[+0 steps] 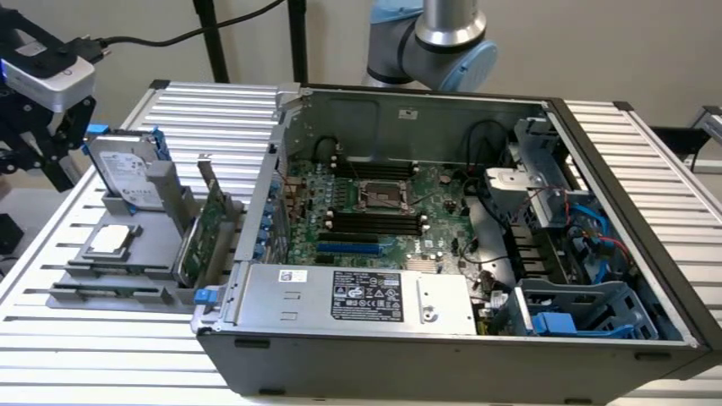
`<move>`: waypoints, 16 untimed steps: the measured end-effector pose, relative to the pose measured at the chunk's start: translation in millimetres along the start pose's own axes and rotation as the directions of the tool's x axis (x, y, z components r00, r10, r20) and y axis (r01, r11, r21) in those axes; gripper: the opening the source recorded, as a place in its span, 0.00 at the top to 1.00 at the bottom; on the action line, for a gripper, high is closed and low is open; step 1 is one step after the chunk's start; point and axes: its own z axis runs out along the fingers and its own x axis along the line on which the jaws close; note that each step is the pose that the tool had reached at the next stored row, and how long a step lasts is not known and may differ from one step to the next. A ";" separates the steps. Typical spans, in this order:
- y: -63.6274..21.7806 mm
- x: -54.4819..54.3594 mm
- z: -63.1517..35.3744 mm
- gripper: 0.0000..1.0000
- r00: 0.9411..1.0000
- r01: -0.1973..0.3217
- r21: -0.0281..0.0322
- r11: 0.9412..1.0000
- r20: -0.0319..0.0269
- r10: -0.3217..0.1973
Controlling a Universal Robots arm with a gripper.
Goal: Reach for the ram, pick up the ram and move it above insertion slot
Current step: 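Pick up the ram and move it above insertion slot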
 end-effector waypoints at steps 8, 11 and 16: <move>0.0 0.0 0.9 0.89 0.989 0.145 0.000 0.989 -0.004 -0.145; 0.0 0.0 1.3 0.89 0.980 0.199 0.000 0.980 -0.005 -0.199; 0.0 0.0 2.0 0.89 0.958 0.286 -0.001 0.958 -0.007 -0.286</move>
